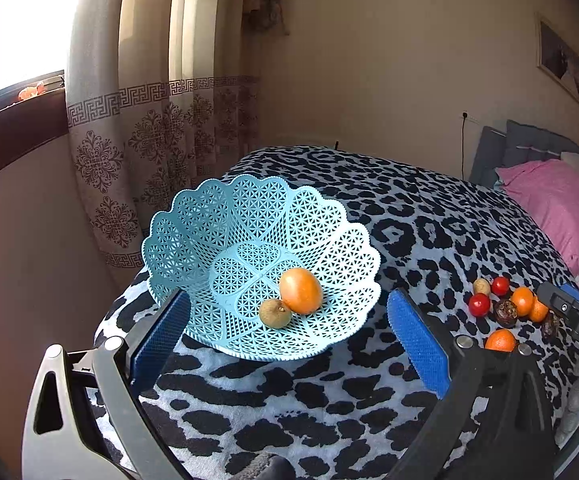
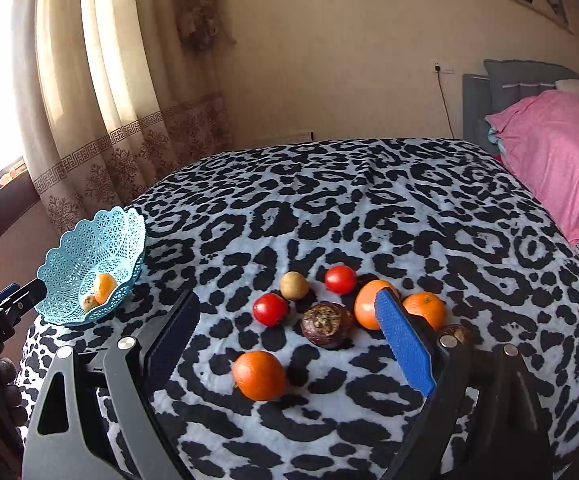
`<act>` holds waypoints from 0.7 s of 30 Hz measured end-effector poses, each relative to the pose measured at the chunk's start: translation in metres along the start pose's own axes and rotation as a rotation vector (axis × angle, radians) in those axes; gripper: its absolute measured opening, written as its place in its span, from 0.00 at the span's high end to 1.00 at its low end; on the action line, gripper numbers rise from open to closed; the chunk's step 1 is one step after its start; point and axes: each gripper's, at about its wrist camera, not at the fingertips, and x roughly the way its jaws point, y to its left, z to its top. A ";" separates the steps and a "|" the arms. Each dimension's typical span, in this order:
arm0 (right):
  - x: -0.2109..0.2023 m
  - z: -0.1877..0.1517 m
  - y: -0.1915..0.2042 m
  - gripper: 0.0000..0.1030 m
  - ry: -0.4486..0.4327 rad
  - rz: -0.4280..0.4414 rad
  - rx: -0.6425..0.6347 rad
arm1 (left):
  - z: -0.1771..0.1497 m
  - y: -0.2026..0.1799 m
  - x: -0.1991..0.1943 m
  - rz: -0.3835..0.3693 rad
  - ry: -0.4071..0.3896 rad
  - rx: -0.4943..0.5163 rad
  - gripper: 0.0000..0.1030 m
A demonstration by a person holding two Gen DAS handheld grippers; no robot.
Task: Organize fruits
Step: 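Withdraw both tools from the basket back toward the remaining fruits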
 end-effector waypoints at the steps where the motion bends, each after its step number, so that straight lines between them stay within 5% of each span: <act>1: -0.002 0.000 -0.007 0.14 0.000 -0.007 0.008 | 0.000 -0.003 -0.001 -0.002 0.000 0.007 0.03; 21: -0.010 -0.013 -0.094 0.14 0.087 -0.113 0.045 | 0.006 -0.082 -0.007 -0.115 0.031 0.148 0.03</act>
